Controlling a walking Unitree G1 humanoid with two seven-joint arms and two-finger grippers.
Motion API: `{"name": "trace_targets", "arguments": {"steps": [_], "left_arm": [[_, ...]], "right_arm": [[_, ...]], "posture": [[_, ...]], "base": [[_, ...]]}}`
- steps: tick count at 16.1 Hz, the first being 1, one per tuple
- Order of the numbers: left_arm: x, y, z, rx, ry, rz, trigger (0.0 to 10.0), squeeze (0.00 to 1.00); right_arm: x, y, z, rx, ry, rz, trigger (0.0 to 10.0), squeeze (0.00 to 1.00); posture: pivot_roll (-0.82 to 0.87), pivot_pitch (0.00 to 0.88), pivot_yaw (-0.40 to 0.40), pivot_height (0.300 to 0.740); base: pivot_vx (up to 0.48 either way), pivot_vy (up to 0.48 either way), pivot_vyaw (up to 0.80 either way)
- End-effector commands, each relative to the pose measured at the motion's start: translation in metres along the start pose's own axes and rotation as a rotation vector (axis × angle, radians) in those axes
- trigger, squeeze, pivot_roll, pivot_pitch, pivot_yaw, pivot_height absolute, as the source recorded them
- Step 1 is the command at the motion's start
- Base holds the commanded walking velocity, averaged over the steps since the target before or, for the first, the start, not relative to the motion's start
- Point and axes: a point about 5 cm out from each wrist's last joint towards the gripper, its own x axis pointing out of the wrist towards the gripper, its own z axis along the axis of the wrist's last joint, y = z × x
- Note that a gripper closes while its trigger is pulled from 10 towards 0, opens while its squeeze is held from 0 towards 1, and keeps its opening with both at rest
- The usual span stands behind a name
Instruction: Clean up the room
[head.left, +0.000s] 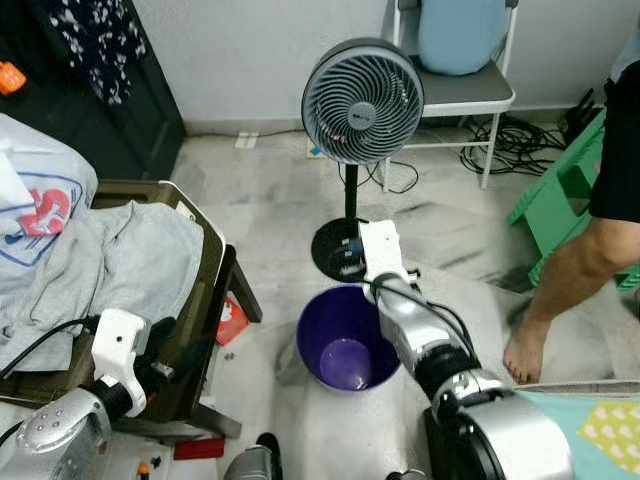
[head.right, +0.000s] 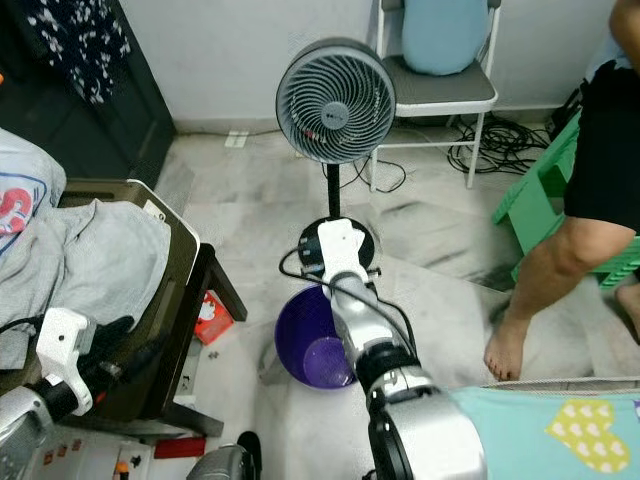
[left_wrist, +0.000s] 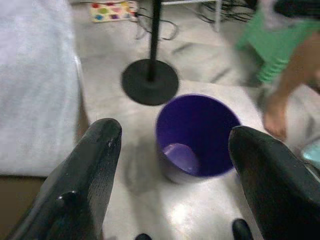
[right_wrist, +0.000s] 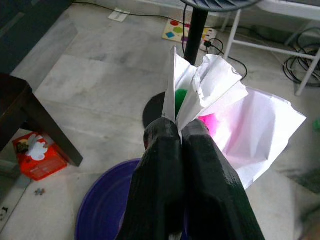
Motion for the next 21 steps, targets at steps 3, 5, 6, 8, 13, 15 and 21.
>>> {"name": "trace_targets", "arguments": {"steps": [3,5,6,8,13,15,21], "left_arm": [[-0.002,-0.007,0.001,0.001,0.009,-0.043,10.0,0.00],[0.000,-0.022,0.009,-0.046,-0.021,-0.118,10.0,0.00],[0.001,-0.026,0.013,-0.060,-0.029,-0.140,10.0,0.00],[0.005,-0.048,0.019,-0.058,-0.037,-0.248,10.0,0.00],[0.010,-0.054,0.019,-0.047,-0.032,-0.233,10.0,0.00],[0.009,-0.051,0.018,-0.043,-0.031,-0.210,10.0,0.00],[0.011,-0.049,0.019,-0.043,-0.033,-0.193,10.0,0.00]], "right_arm": [[0.001,0.005,0.002,-0.033,0.002,0.011,10.0,0.00],[0.002,0.005,0.001,-0.040,0.001,0.015,10.0,0.00],[0.001,0.004,0.001,-0.040,0.001,0.016,10.0,0.00],[0.000,0.004,-0.005,-0.053,0.017,0.024,10.0,0.00],[0.001,0.001,-0.005,-0.035,0.021,0.018,10.0,0.00],[0.002,0.003,0.000,-0.029,0.010,0.019,10.0,0.00],[0.005,-0.008,0.016,0.005,-0.056,-0.045,10.0,0.00]], "posture": [[0.18,0.255,0.055,0.740],[0.17,0.254,0.049,0.740],[0.17,0.254,0.049,0.740],[0.17,0.254,0.047,0.740],[0.16,0.251,0.044,0.740],[0.16,0.251,0.044,0.740],[0.16,0.251,0.054,0.740]], "base": [[0.000,0.000,0.00],[0.000,0.000,0.00],[0.000,0.000,0.00],[0.000,0.000,0.00],[0.000,0.000,0.00],[0.000,0.000,0.00],[0.000,0.000,0.00]]}}
